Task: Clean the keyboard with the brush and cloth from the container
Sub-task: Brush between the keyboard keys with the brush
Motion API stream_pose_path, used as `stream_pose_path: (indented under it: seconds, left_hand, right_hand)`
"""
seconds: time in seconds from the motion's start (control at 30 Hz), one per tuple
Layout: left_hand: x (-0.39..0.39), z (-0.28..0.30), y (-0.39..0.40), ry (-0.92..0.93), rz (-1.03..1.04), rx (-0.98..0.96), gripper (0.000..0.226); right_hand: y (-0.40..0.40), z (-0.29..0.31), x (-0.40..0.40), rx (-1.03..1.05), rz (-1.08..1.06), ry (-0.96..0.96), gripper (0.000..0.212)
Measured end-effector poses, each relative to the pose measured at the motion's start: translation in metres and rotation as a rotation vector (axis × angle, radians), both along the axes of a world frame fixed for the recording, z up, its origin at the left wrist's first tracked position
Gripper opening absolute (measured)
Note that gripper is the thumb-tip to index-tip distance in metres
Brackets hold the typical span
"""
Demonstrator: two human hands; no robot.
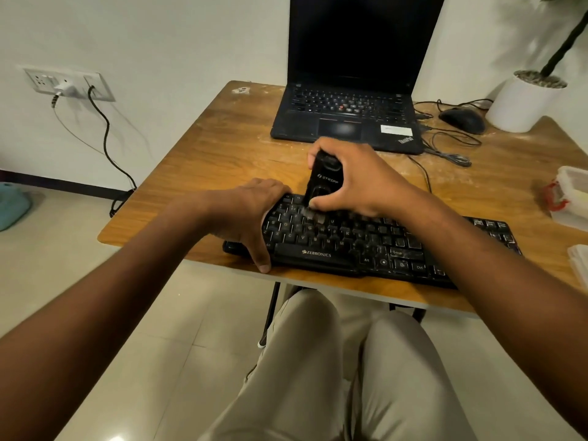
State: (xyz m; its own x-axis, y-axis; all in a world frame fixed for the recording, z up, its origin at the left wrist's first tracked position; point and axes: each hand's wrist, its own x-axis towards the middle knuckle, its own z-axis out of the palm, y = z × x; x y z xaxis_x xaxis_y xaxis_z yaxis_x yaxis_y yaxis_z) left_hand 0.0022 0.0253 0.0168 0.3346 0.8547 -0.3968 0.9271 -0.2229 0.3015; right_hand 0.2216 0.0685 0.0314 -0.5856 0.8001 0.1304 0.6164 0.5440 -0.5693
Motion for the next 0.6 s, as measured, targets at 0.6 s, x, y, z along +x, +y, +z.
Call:
stream_pose_path:
  seconds: [0.6]
  left_hand:
    - [0.000,0.002,-0.002,-0.011,-0.006,-0.004,0.134]
  right_hand:
    - [0.024,0.000,0.017,0.083,-0.098,-0.017,0.056]
